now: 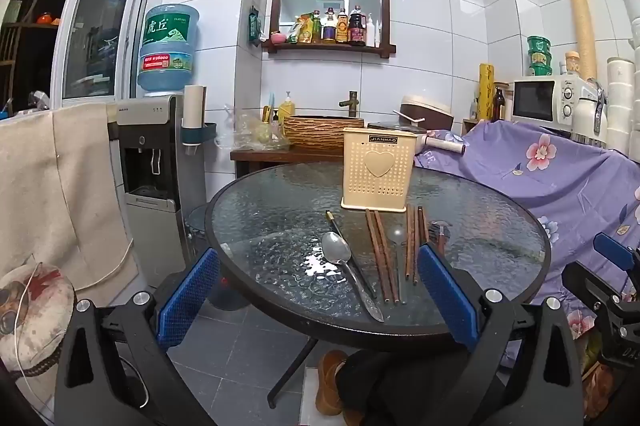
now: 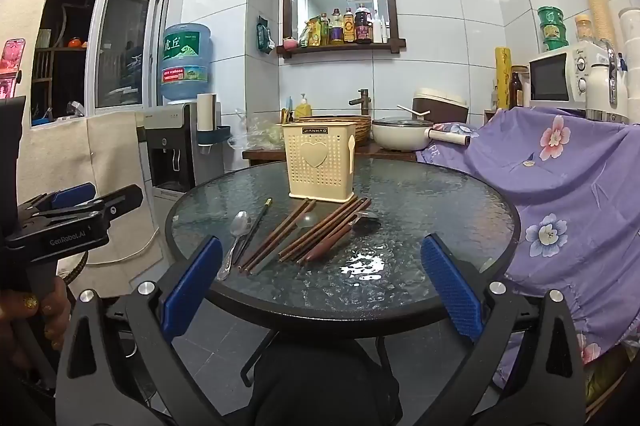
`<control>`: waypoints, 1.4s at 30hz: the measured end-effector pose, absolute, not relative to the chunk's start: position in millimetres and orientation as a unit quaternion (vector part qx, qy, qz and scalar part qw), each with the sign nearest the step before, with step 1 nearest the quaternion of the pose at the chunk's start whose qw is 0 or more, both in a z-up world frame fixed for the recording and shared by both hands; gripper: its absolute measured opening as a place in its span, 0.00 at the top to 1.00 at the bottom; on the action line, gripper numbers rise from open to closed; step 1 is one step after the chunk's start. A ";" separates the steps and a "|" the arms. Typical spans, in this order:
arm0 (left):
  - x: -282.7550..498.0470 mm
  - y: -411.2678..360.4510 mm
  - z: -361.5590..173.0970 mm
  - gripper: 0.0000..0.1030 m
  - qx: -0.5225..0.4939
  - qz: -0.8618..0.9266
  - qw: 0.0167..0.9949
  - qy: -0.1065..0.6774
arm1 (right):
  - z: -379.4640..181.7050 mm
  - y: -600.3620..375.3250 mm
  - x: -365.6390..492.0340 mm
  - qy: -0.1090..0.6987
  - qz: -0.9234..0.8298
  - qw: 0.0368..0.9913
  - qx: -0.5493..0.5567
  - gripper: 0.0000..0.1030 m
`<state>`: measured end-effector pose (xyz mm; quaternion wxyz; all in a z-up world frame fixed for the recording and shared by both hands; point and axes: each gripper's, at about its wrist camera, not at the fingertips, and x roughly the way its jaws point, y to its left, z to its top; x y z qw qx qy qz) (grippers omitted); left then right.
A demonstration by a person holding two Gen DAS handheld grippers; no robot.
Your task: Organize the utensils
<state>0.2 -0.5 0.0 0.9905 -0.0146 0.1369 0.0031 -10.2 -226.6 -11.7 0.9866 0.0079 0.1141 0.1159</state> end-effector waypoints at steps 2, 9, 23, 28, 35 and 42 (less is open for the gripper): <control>0.5 -0.6 0.1 0.06 -0.015 0.004 0.990 0.137 | -12.0 -226.7 -9.8 0.115 0.116 0.987 0.008 0.05; -0.5 -1.6 5.4 0.06 -0.017 0.003 0.991 0.135 | -13.0 -226.5 -9.5 0.114 0.117 0.987 0.007 0.05; 0.7 -1.9 -1.2 0.06 -0.015 -0.005 0.990 0.139 | -18.6 -225.0 -6.7 0.116 0.117 0.986 0.009 0.05; 0.8 -1.3 -0.8 0.06 -0.015 -0.006 0.990 0.141 | -17.6 -226.5 -5.0 0.116 0.117 0.986 0.009 0.05; 1.0 -0.9 -1.1 0.06 -0.014 -0.006 0.990 0.141 | -17.8 -226.0 -4.9 0.116 0.117 0.986 0.010 0.05; 0.6 -1.2 -1.0 0.06 -0.015 -0.006 0.990 0.141 | -15.7 -229.3 -6.0 0.117 0.116 0.986 0.010 0.05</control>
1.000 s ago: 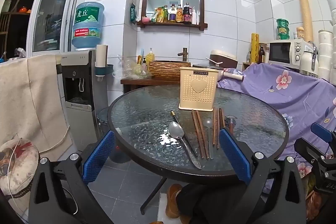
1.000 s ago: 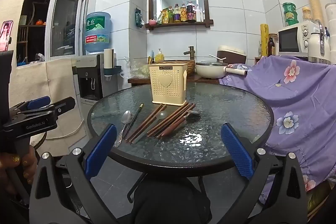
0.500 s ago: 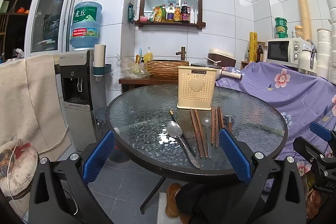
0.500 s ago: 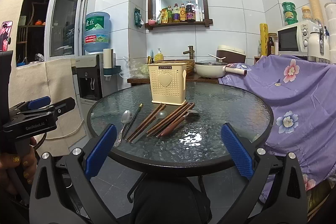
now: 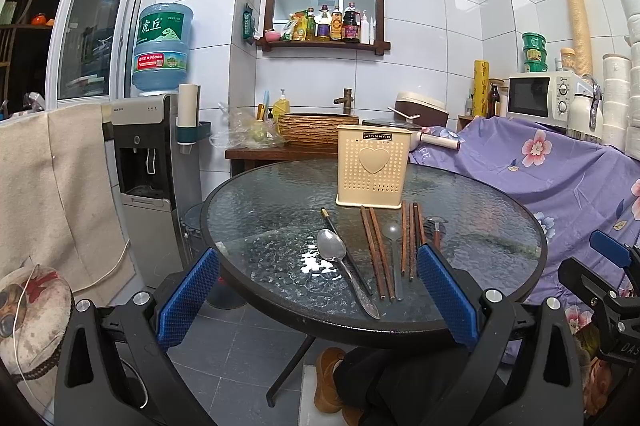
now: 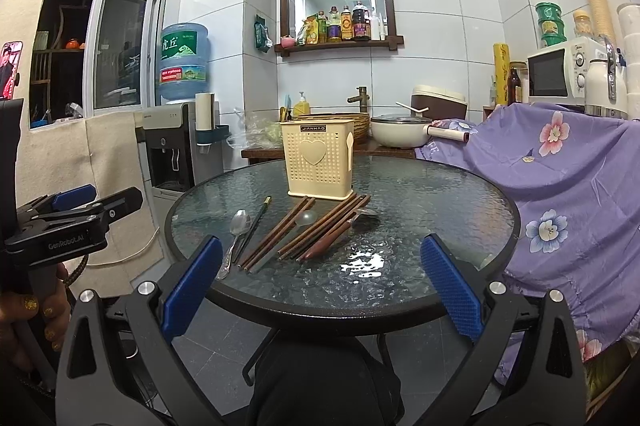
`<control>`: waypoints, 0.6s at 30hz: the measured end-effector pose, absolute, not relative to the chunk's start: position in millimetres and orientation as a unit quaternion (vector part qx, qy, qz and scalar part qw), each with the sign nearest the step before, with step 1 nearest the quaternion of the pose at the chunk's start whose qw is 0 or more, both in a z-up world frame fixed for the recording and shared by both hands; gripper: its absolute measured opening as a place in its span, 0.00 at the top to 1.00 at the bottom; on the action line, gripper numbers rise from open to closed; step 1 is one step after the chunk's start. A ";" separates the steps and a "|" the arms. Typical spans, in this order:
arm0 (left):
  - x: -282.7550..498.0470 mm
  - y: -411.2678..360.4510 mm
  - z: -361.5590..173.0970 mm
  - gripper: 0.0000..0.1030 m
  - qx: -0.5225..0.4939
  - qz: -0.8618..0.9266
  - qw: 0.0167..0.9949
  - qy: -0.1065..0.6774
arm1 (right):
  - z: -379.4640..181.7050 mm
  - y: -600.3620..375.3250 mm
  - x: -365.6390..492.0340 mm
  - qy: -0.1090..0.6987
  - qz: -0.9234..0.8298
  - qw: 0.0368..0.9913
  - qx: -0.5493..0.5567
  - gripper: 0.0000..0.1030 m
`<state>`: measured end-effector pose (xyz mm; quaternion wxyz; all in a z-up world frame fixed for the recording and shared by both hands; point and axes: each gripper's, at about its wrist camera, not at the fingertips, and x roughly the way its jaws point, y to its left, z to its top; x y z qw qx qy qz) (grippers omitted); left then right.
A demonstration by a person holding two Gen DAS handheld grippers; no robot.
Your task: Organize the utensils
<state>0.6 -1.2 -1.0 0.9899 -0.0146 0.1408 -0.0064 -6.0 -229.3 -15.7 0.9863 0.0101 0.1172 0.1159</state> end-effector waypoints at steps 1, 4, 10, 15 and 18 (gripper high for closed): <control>0.7 -1.8 -0.8 0.06 -0.014 -0.007 0.990 0.141 | -16.3 -229.5 -5.7 0.117 0.116 0.986 0.010 0.05; 0.1 -2.3 -0.1 0.06 -0.013 -0.007 0.990 0.141 | -18.0 -231.4 -5.6 0.117 0.115 0.986 0.012 0.05; 0.4 -2.4 -0.2 0.06 -0.013 -0.007 0.990 0.142 | -16.3 -232.7 -6.5 0.118 0.114 0.986 0.013 0.05; 0.8 -2.4 0.1 0.06 -0.013 -0.007 0.990 0.142 | -15.7 -232.7 -6.4 0.118 0.114 0.986 0.013 0.05; 0.7 -2.7 0.1 0.06 -0.013 -0.007 0.990 0.142 | -15.7 -232.5 -6.4 0.118 0.113 0.986 0.013 0.05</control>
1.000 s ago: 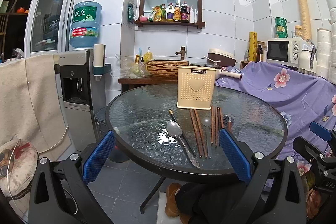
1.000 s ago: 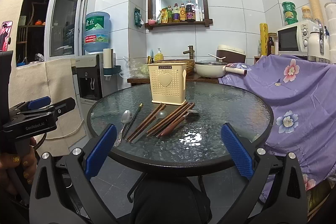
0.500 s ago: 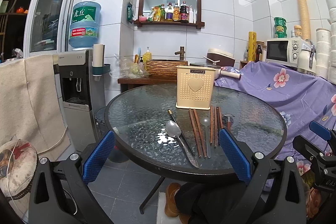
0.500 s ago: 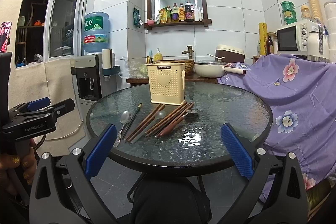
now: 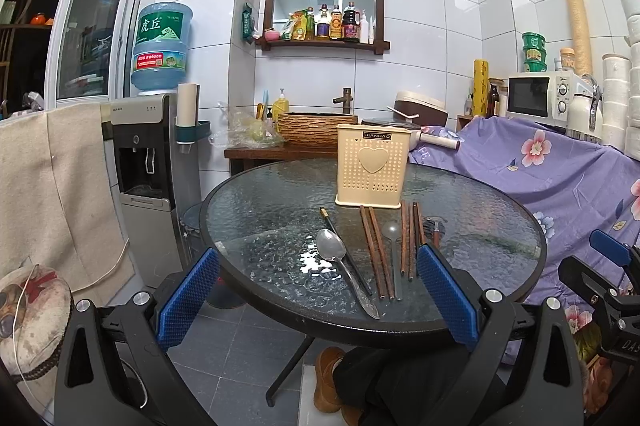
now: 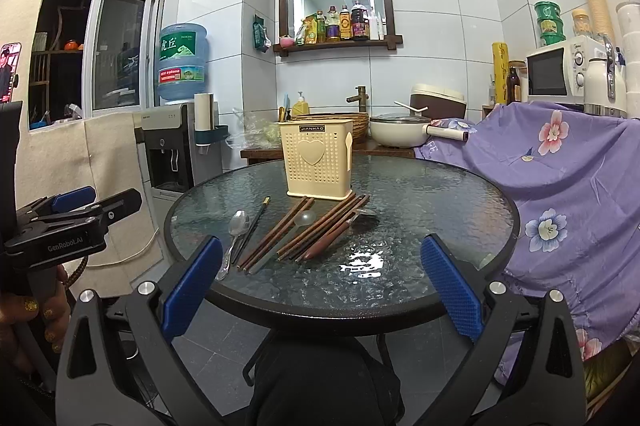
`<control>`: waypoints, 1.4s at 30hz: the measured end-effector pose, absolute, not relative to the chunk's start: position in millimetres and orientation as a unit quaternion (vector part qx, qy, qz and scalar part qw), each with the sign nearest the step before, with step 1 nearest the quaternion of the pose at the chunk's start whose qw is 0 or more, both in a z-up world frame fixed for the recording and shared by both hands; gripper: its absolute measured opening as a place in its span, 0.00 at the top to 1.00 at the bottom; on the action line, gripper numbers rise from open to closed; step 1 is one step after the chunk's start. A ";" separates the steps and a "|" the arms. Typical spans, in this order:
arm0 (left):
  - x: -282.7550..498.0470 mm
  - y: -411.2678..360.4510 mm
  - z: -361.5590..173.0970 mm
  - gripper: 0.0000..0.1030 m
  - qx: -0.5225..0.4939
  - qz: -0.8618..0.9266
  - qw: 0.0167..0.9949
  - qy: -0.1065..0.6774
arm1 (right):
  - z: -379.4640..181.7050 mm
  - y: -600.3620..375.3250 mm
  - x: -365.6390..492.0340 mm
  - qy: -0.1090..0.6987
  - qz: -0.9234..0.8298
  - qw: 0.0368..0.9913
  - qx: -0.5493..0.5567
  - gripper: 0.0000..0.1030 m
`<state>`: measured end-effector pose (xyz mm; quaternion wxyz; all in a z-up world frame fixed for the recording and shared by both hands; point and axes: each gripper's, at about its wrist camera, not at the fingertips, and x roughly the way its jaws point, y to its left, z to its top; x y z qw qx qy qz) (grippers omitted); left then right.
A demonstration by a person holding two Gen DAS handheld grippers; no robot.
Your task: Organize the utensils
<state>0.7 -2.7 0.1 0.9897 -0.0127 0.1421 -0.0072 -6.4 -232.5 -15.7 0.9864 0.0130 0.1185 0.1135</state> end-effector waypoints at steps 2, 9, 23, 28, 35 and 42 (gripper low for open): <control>1.0 -2.9 0.0 0.06 -0.011 -0.008 0.990 0.143 | -15.7 -232.8 -6.4 0.119 0.113 0.986 0.013 0.05; 2.1 -3.5 0.2 0.06 -0.010 -0.007 0.990 0.144 | -15.3 -233.0 -6.1 0.120 0.114 0.986 0.013 0.05; 2.2 -3.8 -0.4 0.06 -0.010 -0.008 0.990 0.144 | -13.7 -232.7 -6.8 0.120 0.114 0.986 0.014 0.05; 2.3 -3.9 -0.5 0.06 -0.010 -0.008 0.989 0.144 | -13.8 -232.8 -6.4 0.120 0.114 0.986 0.013 0.05; 2.6 -4.7 -2.3 0.06 -0.010 -0.009 0.989 0.146 | -15.2 -231.1 -7.1 0.123 0.114 0.986 0.012 0.05; 14.0 0.4 -9.9 0.06 -0.030 -0.021 0.984 0.177 | -19.5 -228.1 2.2 0.146 0.130 0.981 0.004 0.05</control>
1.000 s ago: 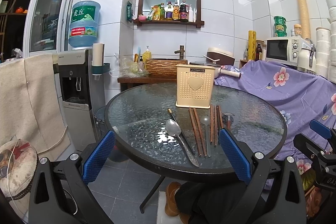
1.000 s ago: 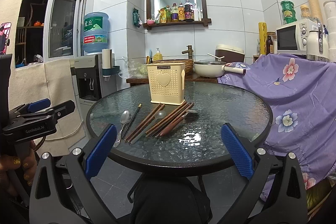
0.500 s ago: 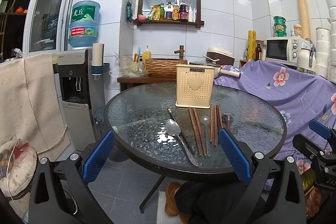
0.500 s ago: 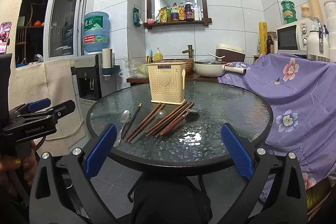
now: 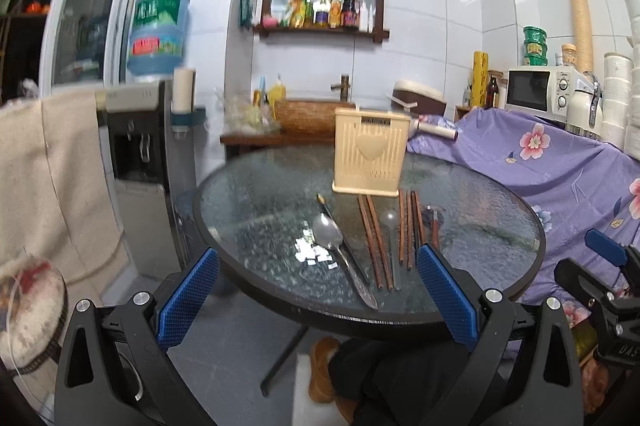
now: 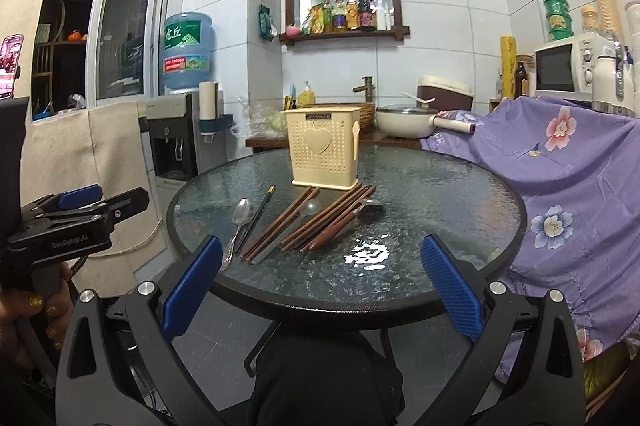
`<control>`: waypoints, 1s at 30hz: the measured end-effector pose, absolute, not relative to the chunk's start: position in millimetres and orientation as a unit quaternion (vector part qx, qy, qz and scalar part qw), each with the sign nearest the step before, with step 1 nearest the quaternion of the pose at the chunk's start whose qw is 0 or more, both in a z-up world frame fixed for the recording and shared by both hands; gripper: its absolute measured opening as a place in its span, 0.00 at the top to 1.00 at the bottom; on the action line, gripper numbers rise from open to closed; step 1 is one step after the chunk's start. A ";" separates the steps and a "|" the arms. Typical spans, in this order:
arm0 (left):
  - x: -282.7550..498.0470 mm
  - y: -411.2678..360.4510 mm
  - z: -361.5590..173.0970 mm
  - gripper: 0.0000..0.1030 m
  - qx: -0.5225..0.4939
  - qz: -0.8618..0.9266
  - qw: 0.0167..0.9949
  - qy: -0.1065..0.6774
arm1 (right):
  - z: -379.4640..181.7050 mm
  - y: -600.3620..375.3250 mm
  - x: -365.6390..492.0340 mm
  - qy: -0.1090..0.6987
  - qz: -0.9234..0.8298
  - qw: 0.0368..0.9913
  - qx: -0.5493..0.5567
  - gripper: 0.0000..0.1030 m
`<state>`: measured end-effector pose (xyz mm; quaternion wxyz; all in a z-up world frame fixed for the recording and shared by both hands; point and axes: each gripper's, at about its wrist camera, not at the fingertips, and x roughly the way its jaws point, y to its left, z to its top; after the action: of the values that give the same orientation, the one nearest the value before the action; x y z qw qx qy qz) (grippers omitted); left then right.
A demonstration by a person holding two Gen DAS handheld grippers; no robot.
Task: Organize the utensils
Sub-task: 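Move the left tool to the black-handled spoon while the right tool approaches the brown-handled spoon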
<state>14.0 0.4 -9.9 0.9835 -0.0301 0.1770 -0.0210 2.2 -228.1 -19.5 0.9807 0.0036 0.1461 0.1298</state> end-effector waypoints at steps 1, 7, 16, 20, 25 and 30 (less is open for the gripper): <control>18.4 2.3 -11.5 0.06 -0.037 -0.027 0.981 0.187 | -20.6 -227.8 6.3 0.156 0.136 0.978 0.003 0.05; 48.0 4.9 -22.9 0.06 -0.021 -0.008 0.974 0.226 | -28.4 -232.6 37.5 0.208 0.142 0.968 0.007 0.05; 103.8 25.4 -38.6 0.06 -0.038 -0.021 0.954 0.297 | -34.1 -251.0 104.0 0.283 0.130 0.950 0.000 0.05; 132.0 32.8 -44.1 0.06 -0.050 -0.032 0.944 0.325 | -37.1 -254.3 145.3 0.325 0.134 0.936 0.009 0.05; 162.8 29.8 -47.9 0.09 -0.045 -0.050 0.931 0.358 | -41.0 -248.0 201.0 0.374 0.133 0.918 0.012 0.14; 189.0 20.9 -49.5 0.11 -0.013 -0.052 0.926 0.373 | -40.4 -242.5 252.9 0.413 0.125 0.902 0.024 0.22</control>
<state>189.0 20.9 -49.5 0.9262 -0.0126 0.3733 -0.0520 252.9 -242.5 -40.4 0.9019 0.0243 0.4128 0.1245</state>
